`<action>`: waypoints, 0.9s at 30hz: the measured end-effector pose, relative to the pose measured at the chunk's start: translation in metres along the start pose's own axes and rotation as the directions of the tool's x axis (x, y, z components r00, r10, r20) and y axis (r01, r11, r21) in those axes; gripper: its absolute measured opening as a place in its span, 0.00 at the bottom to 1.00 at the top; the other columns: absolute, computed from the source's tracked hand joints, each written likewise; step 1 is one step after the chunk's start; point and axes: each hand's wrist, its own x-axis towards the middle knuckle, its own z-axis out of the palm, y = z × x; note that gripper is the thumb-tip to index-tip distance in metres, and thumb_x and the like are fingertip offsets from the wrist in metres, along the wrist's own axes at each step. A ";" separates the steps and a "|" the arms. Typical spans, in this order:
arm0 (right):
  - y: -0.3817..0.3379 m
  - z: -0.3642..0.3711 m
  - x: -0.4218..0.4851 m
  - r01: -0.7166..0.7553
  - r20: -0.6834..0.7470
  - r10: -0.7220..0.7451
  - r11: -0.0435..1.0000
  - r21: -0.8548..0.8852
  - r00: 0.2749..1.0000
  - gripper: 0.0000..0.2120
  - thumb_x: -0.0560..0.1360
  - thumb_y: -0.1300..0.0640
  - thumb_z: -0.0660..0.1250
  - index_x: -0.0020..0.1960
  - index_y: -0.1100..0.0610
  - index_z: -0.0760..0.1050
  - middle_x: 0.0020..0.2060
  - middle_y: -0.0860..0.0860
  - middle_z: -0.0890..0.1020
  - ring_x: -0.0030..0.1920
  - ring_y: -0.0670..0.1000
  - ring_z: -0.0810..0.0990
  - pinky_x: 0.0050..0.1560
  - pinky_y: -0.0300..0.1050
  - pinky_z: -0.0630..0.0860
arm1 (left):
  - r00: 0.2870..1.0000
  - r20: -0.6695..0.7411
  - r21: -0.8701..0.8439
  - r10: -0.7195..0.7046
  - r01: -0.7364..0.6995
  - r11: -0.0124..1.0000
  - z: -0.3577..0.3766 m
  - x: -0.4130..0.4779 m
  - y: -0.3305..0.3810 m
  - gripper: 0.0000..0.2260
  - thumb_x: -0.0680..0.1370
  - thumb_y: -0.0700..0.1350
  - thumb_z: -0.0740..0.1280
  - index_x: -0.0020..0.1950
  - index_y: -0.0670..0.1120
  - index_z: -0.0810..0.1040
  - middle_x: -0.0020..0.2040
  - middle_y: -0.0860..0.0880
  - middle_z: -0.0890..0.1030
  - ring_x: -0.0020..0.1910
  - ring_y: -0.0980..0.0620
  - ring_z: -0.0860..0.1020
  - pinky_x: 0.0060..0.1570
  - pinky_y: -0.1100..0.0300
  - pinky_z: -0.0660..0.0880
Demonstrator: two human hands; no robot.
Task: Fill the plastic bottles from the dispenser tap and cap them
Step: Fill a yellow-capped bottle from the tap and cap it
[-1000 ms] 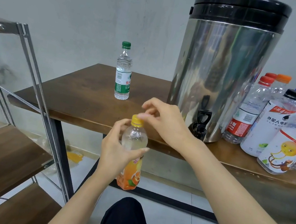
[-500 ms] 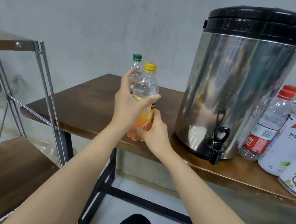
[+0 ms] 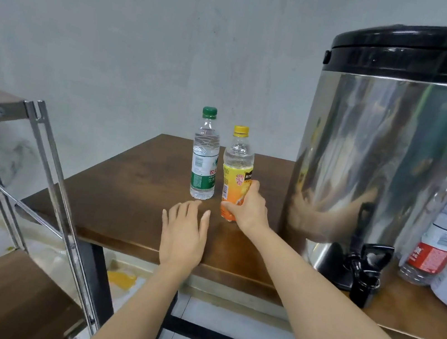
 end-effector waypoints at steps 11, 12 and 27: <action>-0.002 0.024 0.051 -0.056 -0.015 0.056 0.998 0.008 0.998 0.35 0.70 0.56 0.78 0.67 0.59 0.59 0.64 0.58 0.73 0.64 0.60 0.74 0.62 0.54 0.71 | 0.998 0.034 0.064 -0.060 0.058 0.996 0.004 0.003 -0.002 0.20 0.84 0.55 0.50 0.71 0.50 0.70 0.70 0.51 0.73 0.72 0.49 0.66 0.76 0.47 0.56; -0.003 0.026 0.053 -0.059 -0.012 0.059 0.998 0.004 0.998 0.35 0.70 0.57 0.78 0.67 0.59 0.59 0.64 0.58 0.73 0.65 0.60 0.74 0.62 0.54 0.71 | 0.998 0.026 0.063 -0.065 0.063 0.996 0.004 0.002 -0.002 0.20 0.84 0.56 0.50 0.71 0.50 0.70 0.69 0.51 0.73 0.72 0.49 0.66 0.76 0.47 0.57; -0.002 0.018 0.019 0.059 0.009 -0.059 0.997 -0.042 0.998 0.35 0.76 0.56 0.72 0.75 0.55 0.56 0.68 0.55 0.69 0.67 0.56 0.73 0.63 0.50 0.72 | 0.998 -0.052 -0.044 -0.036 0.034 0.998 0.002 -0.003 -0.001 0.17 0.83 0.52 0.54 0.65 0.47 0.77 0.61 0.50 0.80 0.63 0.49 0.73 0.65 0.52 0.70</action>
